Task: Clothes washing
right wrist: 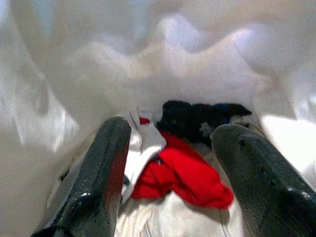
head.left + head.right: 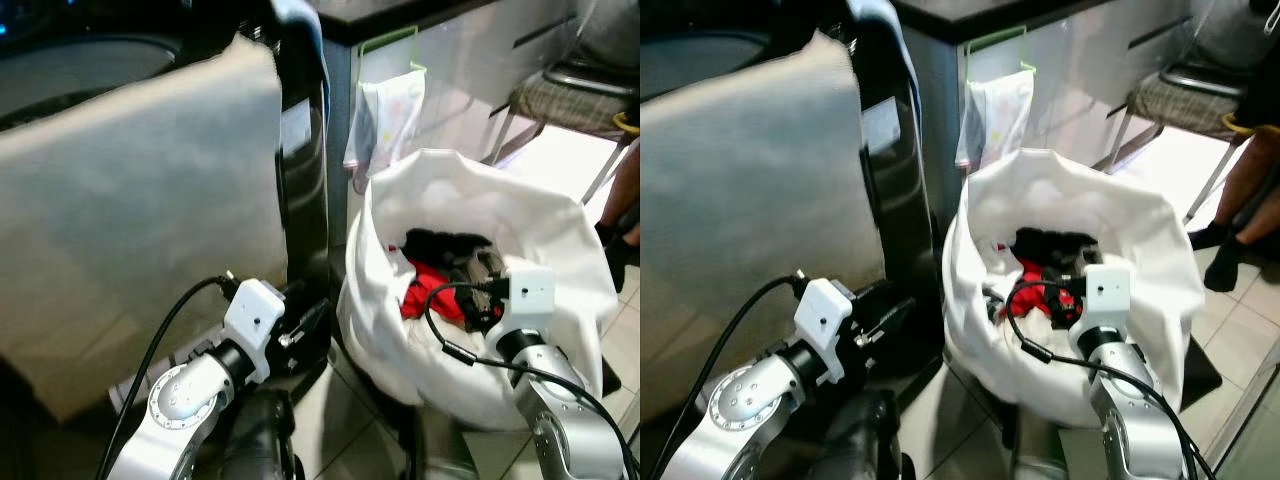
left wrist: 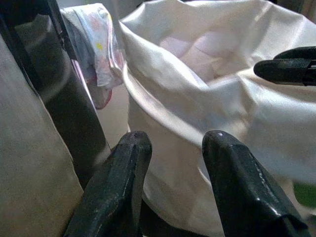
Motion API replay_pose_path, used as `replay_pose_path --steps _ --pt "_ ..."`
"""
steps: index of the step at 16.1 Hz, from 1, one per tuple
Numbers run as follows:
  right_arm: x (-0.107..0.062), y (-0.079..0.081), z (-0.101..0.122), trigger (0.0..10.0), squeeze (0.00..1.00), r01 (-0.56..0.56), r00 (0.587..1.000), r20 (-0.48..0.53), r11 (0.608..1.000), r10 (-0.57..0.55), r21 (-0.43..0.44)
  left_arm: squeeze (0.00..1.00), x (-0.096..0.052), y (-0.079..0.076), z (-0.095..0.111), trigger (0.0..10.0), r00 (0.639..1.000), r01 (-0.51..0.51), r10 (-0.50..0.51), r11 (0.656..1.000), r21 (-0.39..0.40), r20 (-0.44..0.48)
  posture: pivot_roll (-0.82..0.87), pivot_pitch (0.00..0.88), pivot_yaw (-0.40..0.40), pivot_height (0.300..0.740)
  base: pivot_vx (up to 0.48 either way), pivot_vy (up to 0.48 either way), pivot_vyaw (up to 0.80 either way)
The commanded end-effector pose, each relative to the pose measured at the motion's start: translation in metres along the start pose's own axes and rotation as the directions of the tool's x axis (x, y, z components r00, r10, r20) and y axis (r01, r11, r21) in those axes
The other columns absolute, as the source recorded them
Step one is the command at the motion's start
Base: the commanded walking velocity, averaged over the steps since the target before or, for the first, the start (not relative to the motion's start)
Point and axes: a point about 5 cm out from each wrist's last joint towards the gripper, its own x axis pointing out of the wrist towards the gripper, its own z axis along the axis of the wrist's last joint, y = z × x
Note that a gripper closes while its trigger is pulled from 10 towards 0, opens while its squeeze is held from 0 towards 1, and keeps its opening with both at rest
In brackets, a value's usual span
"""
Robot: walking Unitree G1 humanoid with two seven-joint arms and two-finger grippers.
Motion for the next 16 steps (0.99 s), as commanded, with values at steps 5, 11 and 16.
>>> replay_pose_path --steps 5,11,16 --pt "0.005 -0.015 0.008 10.0 0.0 0.042 0.998 0.045 0.999 -0.041 -0.015 0.0 -0.003 -0.001 0.001 10.0 1.0 -0.015 0.015 1.0 0.005 -0.009 -0.04 0.064 0.065 0.538 0.0 0.0 0.0" --pt "0.002 -0.034 0.031 10.0 0.0 0.121 0.975 0.18 0.991 -0.129 0.056 0.0 -0.004 0.0 0.003 10.0 1.0 -0.017 0.017 1.0 0.003 -0.011 -0.03 0.065 0.071 0.538 0.0 0.0 0.0" --pt "0.0 -0.037 0.036 10.0 0.0 0.132 0.975 0.17 0.989 -0.142 0.071 0.0 0.0 0.003 0.01 10.0 0.999 -0.045 0.045 0.999 0.007 0.029 -0.04 0.064 0.074 0.538 0.0 0.0 0.0"
